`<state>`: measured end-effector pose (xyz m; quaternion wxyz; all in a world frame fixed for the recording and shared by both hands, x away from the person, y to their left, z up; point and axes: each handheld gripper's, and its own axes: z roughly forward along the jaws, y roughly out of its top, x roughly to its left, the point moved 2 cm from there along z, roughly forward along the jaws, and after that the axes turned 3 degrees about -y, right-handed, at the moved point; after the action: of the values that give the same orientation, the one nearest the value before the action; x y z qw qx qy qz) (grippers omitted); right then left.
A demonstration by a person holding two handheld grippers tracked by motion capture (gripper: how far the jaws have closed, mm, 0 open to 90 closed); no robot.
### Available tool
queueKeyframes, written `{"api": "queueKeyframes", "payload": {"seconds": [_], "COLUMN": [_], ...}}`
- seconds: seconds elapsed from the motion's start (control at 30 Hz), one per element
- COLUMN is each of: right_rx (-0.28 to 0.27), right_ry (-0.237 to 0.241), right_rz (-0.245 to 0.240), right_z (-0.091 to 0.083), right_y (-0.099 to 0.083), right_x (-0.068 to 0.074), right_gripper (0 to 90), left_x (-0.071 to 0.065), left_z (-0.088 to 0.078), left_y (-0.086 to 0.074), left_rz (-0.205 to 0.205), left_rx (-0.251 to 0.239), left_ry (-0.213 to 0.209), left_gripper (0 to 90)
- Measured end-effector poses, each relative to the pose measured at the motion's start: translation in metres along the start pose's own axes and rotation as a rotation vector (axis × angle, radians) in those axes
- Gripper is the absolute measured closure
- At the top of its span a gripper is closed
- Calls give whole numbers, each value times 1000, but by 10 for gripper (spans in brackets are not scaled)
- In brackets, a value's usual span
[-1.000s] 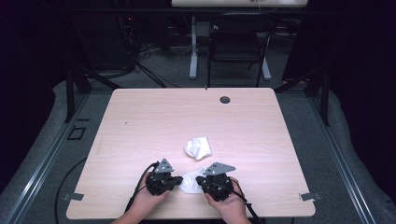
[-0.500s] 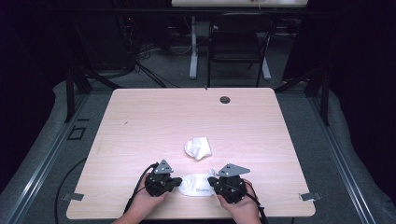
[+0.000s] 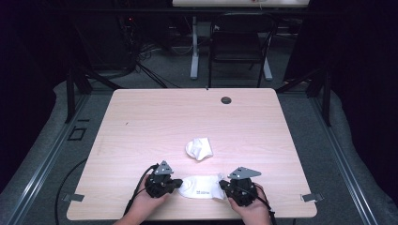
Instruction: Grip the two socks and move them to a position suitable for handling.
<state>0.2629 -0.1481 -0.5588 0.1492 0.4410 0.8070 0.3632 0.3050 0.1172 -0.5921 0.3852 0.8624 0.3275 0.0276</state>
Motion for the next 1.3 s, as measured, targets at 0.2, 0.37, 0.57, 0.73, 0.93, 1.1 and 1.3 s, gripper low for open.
{"api": "queueKeyframes", "payload": {"seconds": [0.2, 0.37, 0.57, 0.73, 0.93, 1.1, 1.3], "right_rx": [9, 31, 59, 69, 61, 28, 1], "right_ry": [-10, -14, -16, -19, -29, -46, -55], "right_rz": [6, 11, 11, 30, 66, 87, 87], "right_z": [-1, 2, 5, 6, 1, -4, -7], "right_y": [-4, -9, -15, -17, -18, -17, -11], "right_x": [-2, -5, -7, -11, -20, -27, -29], "right_gripper": [885, 885, 880, 868, 851, 833, 754], "left_x": [0, 0, -1, -1, -2, -2, 1], "left_z": [-2, -5, -5, -6, -7, -8, -11], "left_y": [-1, -3, -4, -4, -5, -5, -4], "left_rz": [-5, -12, -11, -7, -15, -14, -15], "left_rx": [8, 17, 18, 21, 21, 23, 3], "left_ry": [-5, -1, 8, 11, 12, 13, 24], "left_gripper": [876, 873, 871, 871, 869, 858, 831]}}
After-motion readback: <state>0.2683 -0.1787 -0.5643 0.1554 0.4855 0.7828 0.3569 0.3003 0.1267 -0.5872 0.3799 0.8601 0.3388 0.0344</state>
